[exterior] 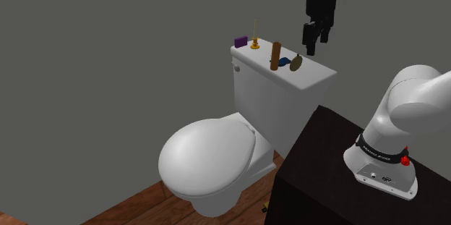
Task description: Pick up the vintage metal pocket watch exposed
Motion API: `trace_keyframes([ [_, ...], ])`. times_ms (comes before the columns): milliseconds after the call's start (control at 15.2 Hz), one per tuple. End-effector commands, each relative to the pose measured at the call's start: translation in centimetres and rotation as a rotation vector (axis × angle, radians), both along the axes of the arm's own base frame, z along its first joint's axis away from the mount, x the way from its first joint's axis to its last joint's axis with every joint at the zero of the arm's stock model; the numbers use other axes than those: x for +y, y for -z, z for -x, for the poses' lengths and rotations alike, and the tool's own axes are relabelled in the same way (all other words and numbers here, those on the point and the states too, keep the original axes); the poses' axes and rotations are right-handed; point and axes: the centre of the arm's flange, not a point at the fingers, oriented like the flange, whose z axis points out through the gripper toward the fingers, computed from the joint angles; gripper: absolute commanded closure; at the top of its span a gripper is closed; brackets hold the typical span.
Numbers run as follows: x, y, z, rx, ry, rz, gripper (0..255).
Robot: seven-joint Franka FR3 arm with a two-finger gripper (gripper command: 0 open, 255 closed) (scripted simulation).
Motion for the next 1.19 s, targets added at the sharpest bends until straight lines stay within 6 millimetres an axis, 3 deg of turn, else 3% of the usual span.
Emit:
trace_keyframes([
  [0, 0.0, 0.0, 0.0, 0.0, 0.0, 0.0, 0],
  [792, -12.4, 7.1, -6.8, -0.135, -0.039, -0.112, 0],
  [1122, -12.7, 9.4, -7.0, -0.138, -0.04, -0.115, 0],
])
